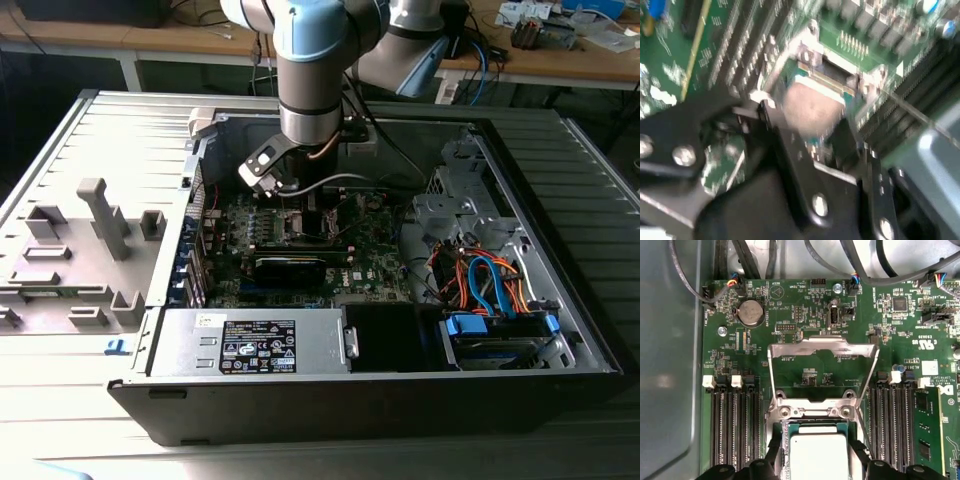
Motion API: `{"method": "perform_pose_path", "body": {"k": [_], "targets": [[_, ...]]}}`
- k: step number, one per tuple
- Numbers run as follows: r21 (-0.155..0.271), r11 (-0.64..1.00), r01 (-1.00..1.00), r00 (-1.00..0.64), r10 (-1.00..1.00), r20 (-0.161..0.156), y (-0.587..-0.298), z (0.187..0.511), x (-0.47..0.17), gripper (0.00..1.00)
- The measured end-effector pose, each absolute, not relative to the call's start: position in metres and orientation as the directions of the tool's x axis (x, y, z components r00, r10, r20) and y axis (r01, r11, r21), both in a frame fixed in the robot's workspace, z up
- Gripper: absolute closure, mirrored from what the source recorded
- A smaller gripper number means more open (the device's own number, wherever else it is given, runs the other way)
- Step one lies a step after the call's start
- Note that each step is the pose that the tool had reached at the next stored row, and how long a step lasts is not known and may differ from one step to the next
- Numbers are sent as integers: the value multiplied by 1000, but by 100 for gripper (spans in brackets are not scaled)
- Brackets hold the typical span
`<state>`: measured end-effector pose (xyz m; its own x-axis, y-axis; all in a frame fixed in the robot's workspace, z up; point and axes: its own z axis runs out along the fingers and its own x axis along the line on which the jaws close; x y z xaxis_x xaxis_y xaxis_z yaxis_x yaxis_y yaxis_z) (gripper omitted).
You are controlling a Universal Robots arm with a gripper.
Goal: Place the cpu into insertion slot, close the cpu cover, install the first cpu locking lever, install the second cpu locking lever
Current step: 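Place the cpu into insertion slot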
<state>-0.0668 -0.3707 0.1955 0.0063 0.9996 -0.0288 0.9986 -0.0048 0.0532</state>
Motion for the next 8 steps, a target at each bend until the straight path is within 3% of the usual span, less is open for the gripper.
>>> {"method": "perform_pose_path", "body": {"k": [8], "targets": [[53,-5,999,7,1000,-27,-371,212,-67,38]]}}
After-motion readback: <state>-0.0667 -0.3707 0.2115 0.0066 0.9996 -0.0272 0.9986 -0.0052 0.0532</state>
